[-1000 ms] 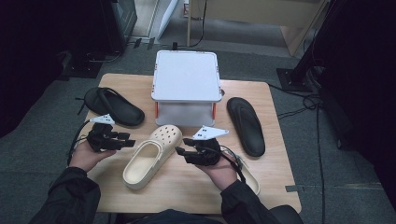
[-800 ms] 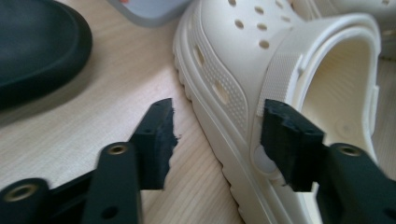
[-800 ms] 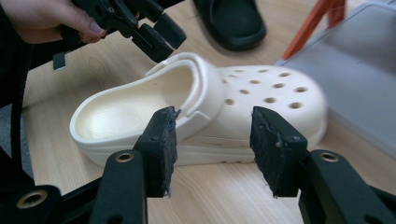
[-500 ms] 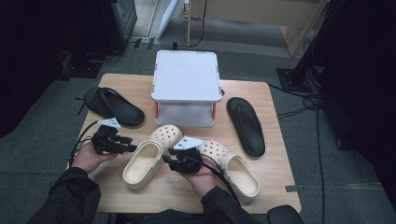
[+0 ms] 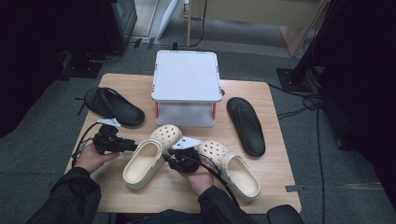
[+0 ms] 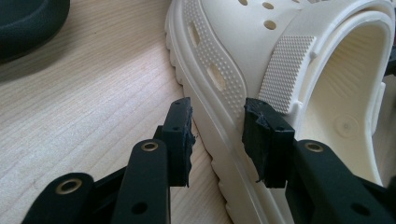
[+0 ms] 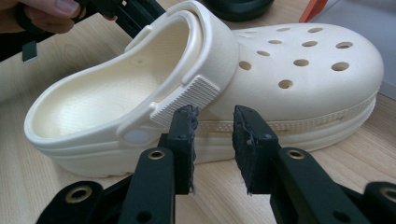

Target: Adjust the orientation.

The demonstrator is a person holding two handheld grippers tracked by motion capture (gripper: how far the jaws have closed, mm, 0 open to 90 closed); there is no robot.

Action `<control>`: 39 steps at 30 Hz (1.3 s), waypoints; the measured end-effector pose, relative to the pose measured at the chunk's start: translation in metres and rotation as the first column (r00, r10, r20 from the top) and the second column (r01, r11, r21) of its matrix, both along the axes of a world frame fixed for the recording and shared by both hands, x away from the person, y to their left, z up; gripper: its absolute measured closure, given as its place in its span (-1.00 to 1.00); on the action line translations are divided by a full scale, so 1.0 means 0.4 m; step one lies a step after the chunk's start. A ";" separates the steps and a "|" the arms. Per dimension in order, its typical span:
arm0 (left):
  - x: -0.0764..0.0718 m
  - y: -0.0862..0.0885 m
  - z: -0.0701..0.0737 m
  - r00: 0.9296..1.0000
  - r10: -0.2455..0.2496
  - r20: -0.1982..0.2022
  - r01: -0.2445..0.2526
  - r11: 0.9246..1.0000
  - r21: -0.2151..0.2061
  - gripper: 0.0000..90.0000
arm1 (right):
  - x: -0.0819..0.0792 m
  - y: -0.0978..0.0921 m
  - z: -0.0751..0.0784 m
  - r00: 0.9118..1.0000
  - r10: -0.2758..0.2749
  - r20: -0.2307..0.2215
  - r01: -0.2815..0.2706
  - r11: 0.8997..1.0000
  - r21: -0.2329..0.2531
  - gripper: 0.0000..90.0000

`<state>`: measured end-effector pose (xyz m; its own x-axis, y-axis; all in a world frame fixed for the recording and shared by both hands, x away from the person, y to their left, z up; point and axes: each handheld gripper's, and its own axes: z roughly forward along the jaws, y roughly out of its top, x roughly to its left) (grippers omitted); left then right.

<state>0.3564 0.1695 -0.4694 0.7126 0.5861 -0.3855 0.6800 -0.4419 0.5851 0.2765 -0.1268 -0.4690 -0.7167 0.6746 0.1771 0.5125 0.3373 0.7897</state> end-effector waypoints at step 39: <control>-0.059 -0.034 0.000 1.000 -0.022 -0.009 0.023 1.000 0.011 0.69 | 0.059 -0.025 -0.016 0.999 -0.037 0.002 0.037 0.995 -0.089 0.55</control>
